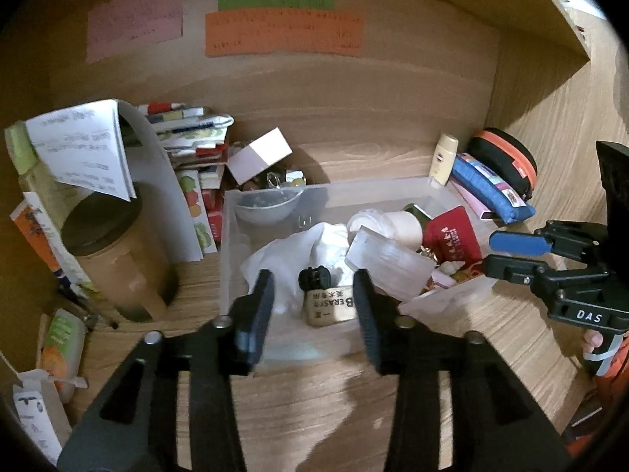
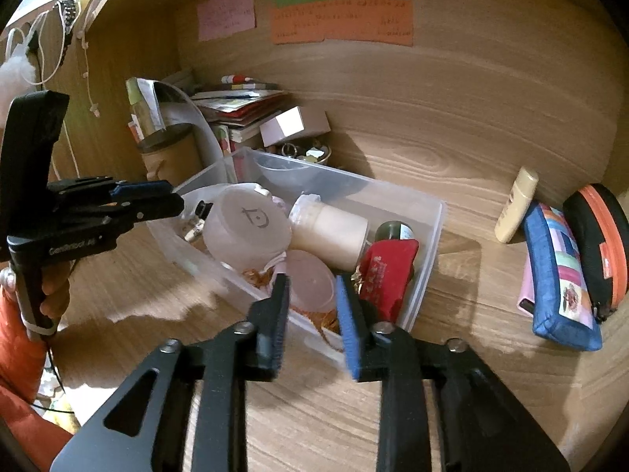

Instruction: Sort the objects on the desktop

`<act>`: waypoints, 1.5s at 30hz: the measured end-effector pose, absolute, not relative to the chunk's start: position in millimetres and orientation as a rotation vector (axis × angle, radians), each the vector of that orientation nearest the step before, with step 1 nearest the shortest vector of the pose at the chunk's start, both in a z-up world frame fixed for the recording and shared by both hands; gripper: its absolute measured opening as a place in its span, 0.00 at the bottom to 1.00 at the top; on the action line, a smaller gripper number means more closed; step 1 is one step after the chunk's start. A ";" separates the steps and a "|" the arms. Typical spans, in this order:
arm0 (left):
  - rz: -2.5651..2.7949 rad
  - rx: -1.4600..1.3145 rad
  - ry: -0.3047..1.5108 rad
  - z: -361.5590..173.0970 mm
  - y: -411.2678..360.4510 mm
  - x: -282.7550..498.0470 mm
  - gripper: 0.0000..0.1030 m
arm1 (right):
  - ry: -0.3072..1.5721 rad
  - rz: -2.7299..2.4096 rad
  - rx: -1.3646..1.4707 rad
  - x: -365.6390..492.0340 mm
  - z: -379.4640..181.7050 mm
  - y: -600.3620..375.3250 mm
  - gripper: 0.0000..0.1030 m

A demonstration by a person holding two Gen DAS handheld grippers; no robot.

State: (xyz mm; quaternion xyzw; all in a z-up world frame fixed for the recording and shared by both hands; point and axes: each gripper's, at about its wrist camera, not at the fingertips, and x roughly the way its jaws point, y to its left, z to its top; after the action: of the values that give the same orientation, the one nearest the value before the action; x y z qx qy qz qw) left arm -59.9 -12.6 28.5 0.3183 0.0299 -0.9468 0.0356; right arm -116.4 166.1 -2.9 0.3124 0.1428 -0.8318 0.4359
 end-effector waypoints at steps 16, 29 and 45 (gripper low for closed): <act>-2.883 0.815 0.004 44.9 11.0 -23.7 0.93 | 0.265 -2.184 0.729 -95.7 13.8 195.7 0.81; -2.827 0.796 0.072 44.7 16.3 -12.7 0.98 | 0.232 -2.212 0.650 -72.4 23.7 212.6 0.97; -2.752 0.767 0.184 32.6 10.1 -5.6 0.98 | 0.210 -2.259 0.646 -60.9 18.8 223.6 0.99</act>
State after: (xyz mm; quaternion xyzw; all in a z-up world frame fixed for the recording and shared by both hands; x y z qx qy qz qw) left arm -5.6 10.1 32.6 0.2652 0.0636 -0.9520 0.1390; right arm -60.9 223.6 18.8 0.2532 0.0822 -0.8853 0.3812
